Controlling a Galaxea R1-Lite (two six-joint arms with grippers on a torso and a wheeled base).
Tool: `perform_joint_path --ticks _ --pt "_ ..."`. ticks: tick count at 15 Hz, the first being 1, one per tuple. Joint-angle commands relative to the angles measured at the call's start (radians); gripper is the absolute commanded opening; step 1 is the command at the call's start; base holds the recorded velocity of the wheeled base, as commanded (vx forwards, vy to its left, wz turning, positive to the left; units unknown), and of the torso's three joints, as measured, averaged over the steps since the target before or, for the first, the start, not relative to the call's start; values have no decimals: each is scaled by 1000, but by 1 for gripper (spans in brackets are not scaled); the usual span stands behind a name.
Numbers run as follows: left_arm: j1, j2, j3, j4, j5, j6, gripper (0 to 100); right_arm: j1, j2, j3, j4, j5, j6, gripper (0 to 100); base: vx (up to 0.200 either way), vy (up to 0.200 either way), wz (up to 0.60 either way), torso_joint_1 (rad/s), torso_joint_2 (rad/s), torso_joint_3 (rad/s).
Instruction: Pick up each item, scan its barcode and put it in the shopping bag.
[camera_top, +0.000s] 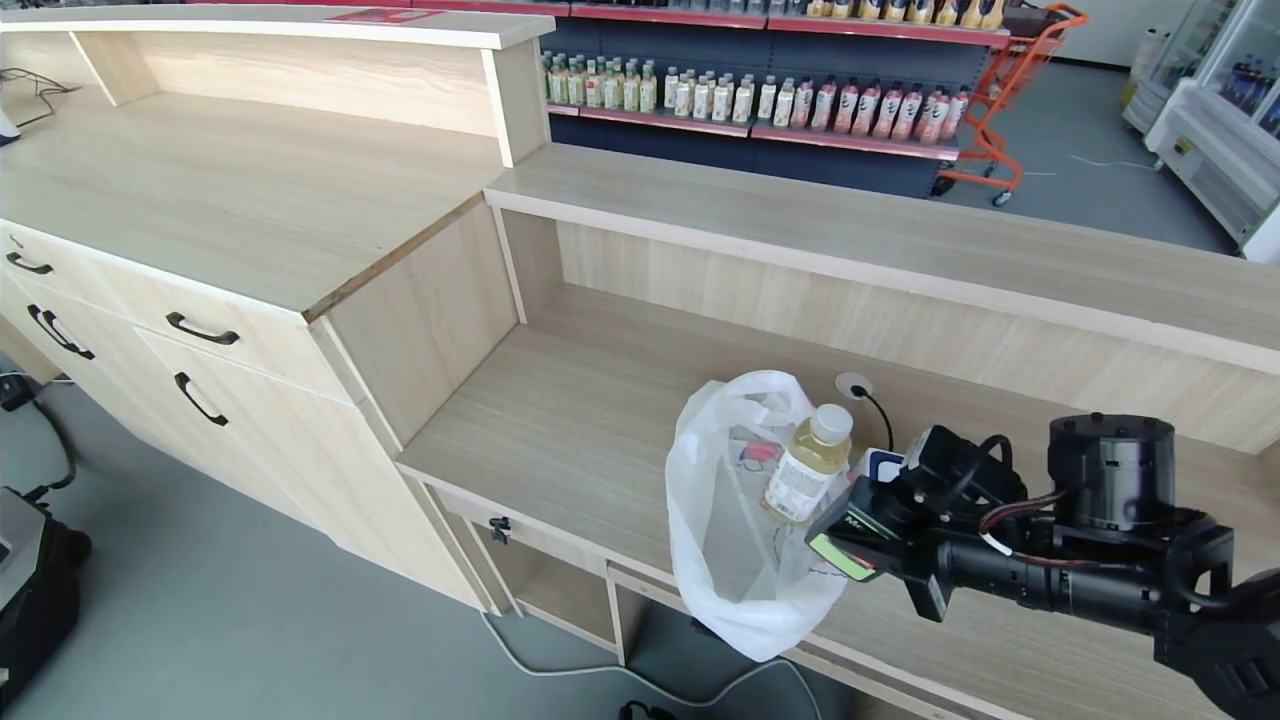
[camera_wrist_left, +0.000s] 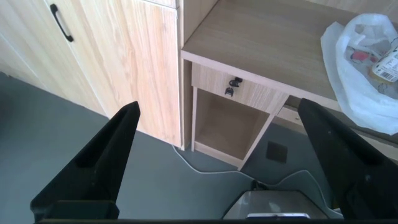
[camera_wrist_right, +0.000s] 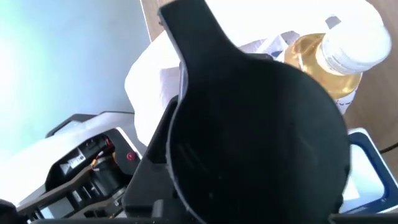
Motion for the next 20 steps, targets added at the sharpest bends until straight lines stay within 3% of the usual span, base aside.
perform_joint_path --ticks 1,8,16,20 --pt "0 0 0 0 0 0 100 -8 118 -1 -36 1 2 0 0 0 0 0 0 0" --pt "0 0 0 0 0 0 100 -5 245 2 -205 4 6 0 0 0 0 0 0 0" --pt "0 0 0 0 0 0 100 -31 302 -2 -240 16 9 0 0 0 0 0 0 0" --pt "0 0 0 0 0 0 100 -31 352 -19 -363 16 87 0 0 0 0 0 0 0"
